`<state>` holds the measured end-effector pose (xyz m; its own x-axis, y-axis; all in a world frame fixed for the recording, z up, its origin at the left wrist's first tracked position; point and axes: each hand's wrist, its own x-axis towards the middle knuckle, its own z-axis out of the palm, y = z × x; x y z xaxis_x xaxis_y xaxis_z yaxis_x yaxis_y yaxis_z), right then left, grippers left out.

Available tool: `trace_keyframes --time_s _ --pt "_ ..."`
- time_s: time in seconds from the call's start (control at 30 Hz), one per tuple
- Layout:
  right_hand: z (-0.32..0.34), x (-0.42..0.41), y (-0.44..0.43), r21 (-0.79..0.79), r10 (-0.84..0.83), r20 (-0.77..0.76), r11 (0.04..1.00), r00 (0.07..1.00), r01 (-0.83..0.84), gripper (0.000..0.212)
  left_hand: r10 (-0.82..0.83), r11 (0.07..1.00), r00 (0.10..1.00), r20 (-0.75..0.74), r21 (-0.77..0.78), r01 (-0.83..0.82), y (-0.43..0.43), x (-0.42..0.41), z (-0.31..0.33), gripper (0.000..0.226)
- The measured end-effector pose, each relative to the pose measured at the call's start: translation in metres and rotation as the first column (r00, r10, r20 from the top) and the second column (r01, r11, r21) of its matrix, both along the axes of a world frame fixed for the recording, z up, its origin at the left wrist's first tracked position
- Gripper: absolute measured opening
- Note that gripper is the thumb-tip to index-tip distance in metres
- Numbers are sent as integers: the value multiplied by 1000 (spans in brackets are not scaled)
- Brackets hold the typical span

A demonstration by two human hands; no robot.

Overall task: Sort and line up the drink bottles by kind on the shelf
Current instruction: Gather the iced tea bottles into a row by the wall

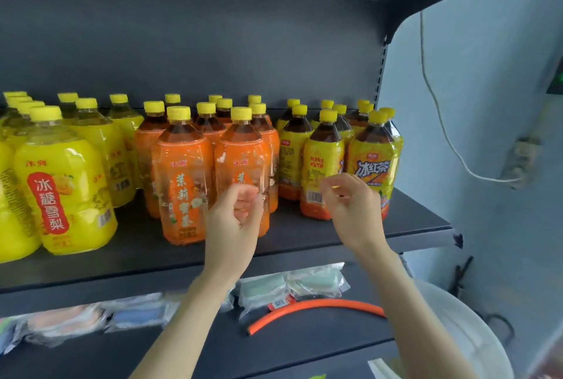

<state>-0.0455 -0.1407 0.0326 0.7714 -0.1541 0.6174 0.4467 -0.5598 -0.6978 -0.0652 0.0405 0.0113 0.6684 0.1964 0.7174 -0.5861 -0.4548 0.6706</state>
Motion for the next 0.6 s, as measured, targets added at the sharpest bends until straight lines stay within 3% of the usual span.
trace_keyframes --time_s 0.17,0.27,0.37,0.5,0.6 --pt "-2 11 -54 30 -58 14 998 998 58 11 -41 999 999 -14 -30 41 -62 25 -6 14" --pt "-9 28 -85 93 -56 21 994 998 54 8 16 997 996 -84 -77 -22 -97 52 -14 37" --pt "-11 43 -109 110 -46 -34 993 998 50 48 81 990 986 -146 -105 -97 -125 76 -15 66" --pt "-15 69 -127 173 131 -164 980 978 -102 101 130 973 970 -203 -163 -164 -148 100 -17 87" --pt "-31 88 -136 186 208 -191 967 959 -173 105 146 968 956 -254 -162 -191 -152 109 -22 91"
